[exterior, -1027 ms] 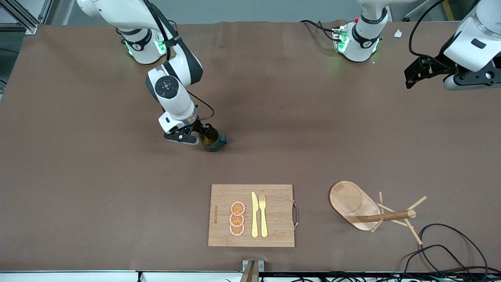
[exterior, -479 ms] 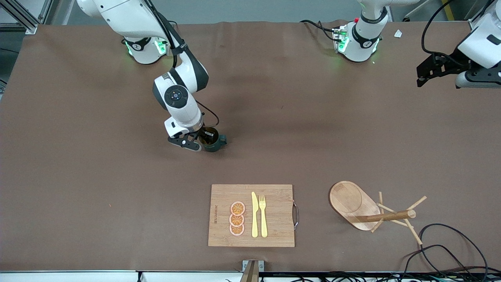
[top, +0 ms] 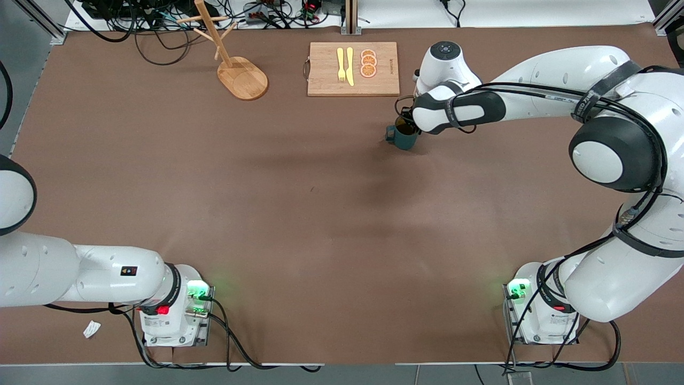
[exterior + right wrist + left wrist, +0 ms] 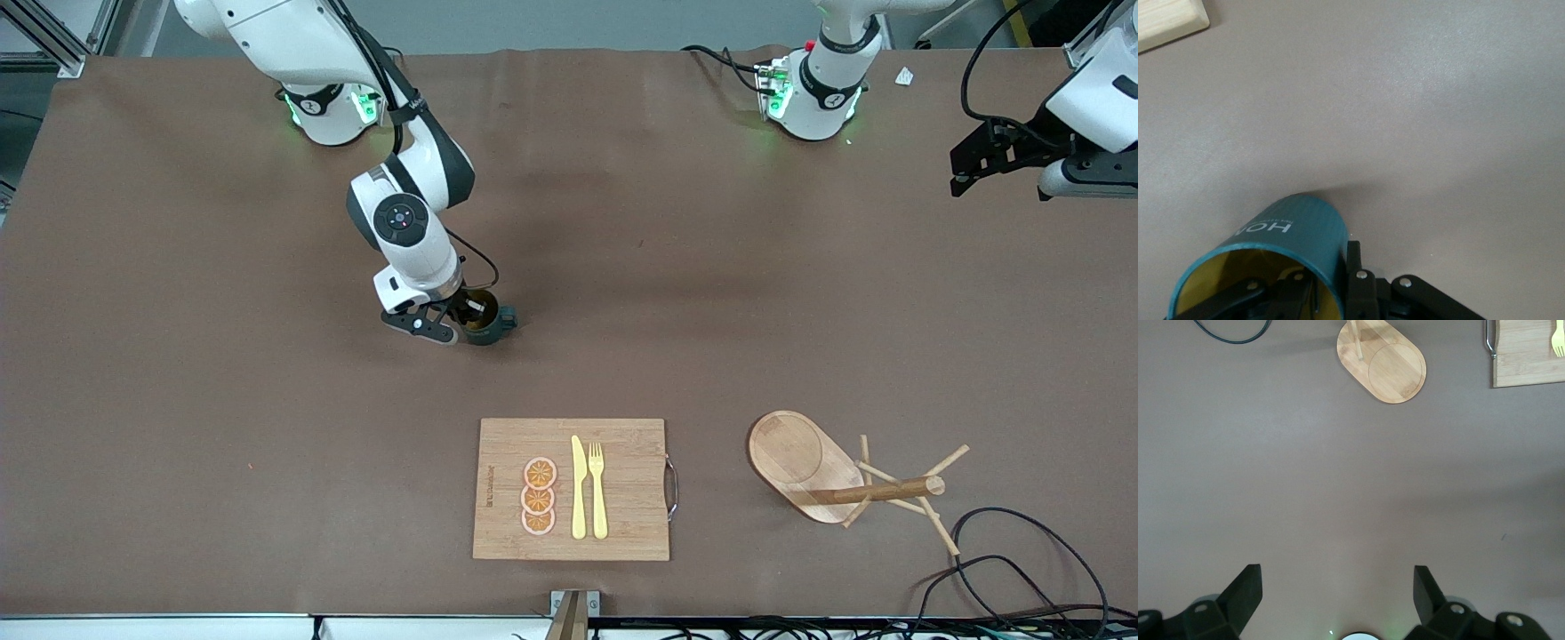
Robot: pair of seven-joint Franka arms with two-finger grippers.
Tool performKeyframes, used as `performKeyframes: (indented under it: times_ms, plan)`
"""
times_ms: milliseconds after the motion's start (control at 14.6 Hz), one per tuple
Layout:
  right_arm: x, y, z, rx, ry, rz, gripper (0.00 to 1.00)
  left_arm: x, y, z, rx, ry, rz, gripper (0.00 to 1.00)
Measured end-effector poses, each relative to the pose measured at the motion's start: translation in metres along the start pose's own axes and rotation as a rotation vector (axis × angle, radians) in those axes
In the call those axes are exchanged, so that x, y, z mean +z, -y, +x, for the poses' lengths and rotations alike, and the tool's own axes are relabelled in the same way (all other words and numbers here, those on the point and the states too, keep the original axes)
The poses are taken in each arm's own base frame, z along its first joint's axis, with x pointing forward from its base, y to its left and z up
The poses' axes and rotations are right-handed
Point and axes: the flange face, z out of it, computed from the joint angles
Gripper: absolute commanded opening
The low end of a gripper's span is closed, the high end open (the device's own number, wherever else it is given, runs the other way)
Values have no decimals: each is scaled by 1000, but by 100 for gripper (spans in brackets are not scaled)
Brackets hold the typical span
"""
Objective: Transfer cup from left to right arm and place
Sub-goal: 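Carry the teal mug away from the cutting board with the right gripper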
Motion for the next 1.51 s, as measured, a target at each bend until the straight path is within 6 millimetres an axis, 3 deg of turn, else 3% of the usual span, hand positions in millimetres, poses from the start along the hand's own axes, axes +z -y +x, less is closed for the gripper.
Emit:
performKeyframes:
  times_ms: [274,411,479,685,822,959,1096,1233,1370,1507]
  plan:
    - [-2,0,0,12,8,-10,0,0,1,0,-1,-1,0,100]
    - [-22,4,4,13,35,-45,0,0,1,0,-1,-3,0,100]
    - [-47,8,8,13,51,-68,0,-1,0,0,-1,-5,0,100]
    - [-157,-3,26,-14,61,-80,0,-1,-2,1,3,-10,0,100]
    - [-211,-39,47,-59,38,-49,0,-1,-4,2,7,-19,0,100]
    - [-232,-93,79,-132,25,-31,0,-2,-5,3,10,-26,0,100]
    - [-234,-153,111,-212,30,-29,0,-1,-6,5,12,-36,-1,100]
    - [-230,-201,130,-296,47,-31,0,0,-7,8,6,-52,-3,100]
    - [-217,-236,133,-373,77,-34,0,1,-10,10,-29,-56,-7,100]
    - [-198,-258,126,-421,77,-49,0,1,-15,10,-40,-56,-7,100]
